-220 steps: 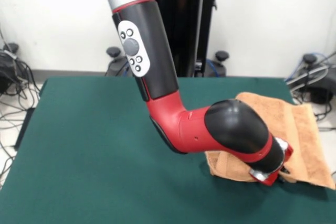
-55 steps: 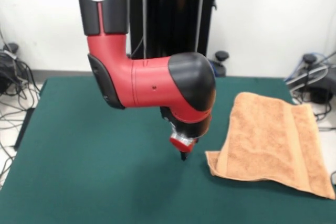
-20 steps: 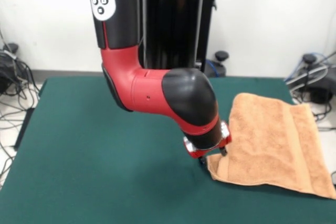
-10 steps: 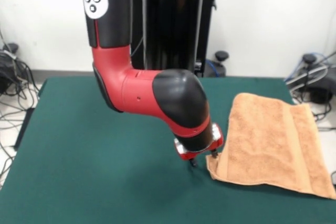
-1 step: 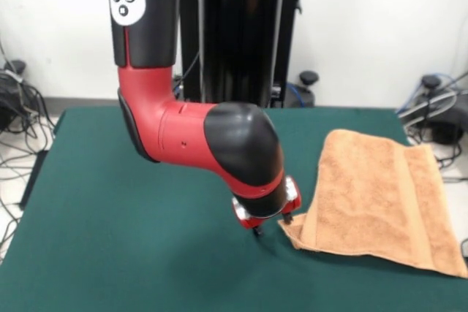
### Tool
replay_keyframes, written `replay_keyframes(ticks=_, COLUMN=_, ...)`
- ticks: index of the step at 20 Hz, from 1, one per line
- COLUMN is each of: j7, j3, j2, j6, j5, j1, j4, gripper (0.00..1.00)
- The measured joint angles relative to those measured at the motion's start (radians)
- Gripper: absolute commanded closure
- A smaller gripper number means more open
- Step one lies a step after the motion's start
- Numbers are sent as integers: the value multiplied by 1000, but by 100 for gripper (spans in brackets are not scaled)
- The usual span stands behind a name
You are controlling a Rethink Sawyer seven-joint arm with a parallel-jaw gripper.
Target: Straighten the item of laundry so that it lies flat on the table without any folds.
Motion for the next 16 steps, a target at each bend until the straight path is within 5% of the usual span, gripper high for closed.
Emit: replay_keyframes(ticks=16, j7=0, j3=-29, j2=45, j6=140, j5=0, j1=38, j4=-122, gripper=0)
